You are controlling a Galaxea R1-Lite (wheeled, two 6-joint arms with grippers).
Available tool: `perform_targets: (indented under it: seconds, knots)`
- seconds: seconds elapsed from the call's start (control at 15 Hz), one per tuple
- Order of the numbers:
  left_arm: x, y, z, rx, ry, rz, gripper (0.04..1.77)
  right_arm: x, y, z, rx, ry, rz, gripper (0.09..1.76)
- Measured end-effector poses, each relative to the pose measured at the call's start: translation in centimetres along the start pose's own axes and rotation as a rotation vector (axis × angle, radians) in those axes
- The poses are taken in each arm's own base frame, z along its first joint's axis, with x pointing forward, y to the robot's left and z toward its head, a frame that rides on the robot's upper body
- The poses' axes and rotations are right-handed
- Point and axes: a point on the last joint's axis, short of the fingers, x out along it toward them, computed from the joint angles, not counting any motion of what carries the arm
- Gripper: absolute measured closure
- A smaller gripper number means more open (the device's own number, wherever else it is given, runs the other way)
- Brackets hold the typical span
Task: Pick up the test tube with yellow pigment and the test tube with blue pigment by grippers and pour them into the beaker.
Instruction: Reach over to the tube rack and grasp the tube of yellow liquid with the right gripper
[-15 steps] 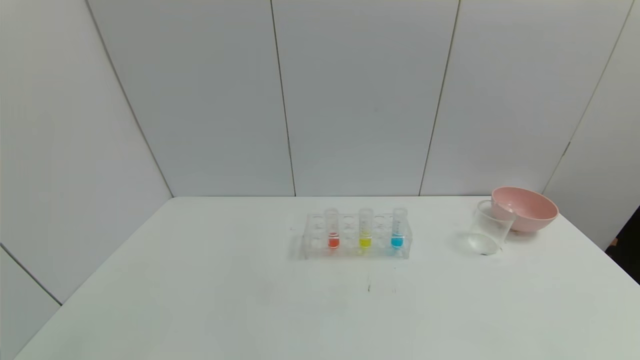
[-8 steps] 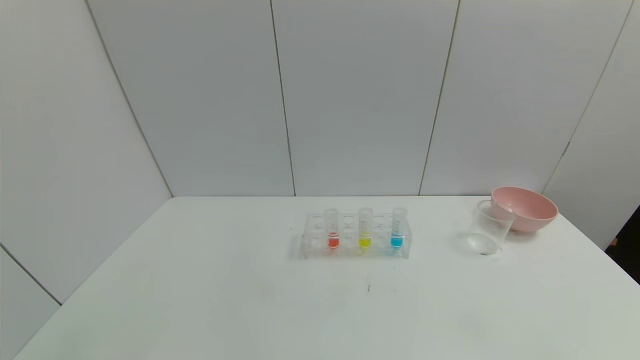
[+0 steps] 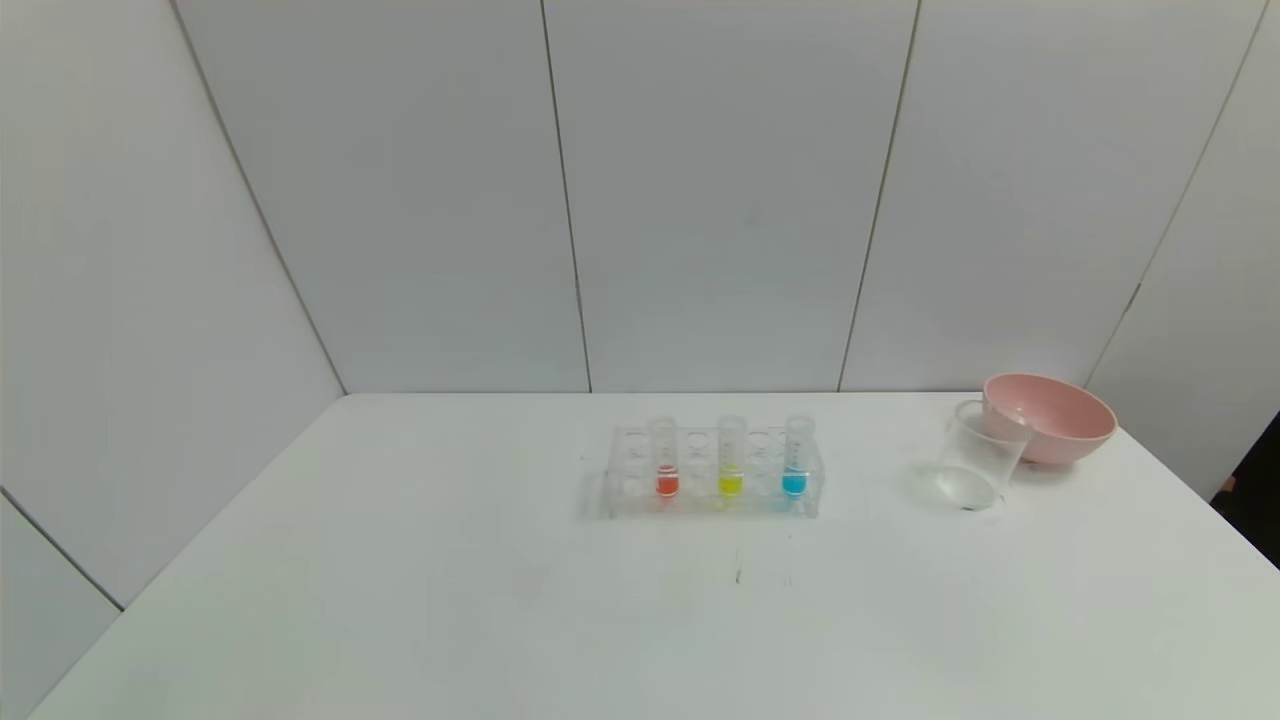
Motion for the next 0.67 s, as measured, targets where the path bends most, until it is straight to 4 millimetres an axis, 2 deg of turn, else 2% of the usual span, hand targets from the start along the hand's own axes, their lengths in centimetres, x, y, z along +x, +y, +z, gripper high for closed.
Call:
perform_targets:
  seconds: [0.33,0.67]
  knots:
    - [0.0,0.0,0.0,0.000,0.000,0.000,0.05,7.1,0.1,1.7,-0.007,0.047,0.002,0.14]
    - [0.0,0.0,0.0,0.000,0.000,0.000,0.05,14.4,1.8,0.9,-0.006,0.042,-0.008,0.14]
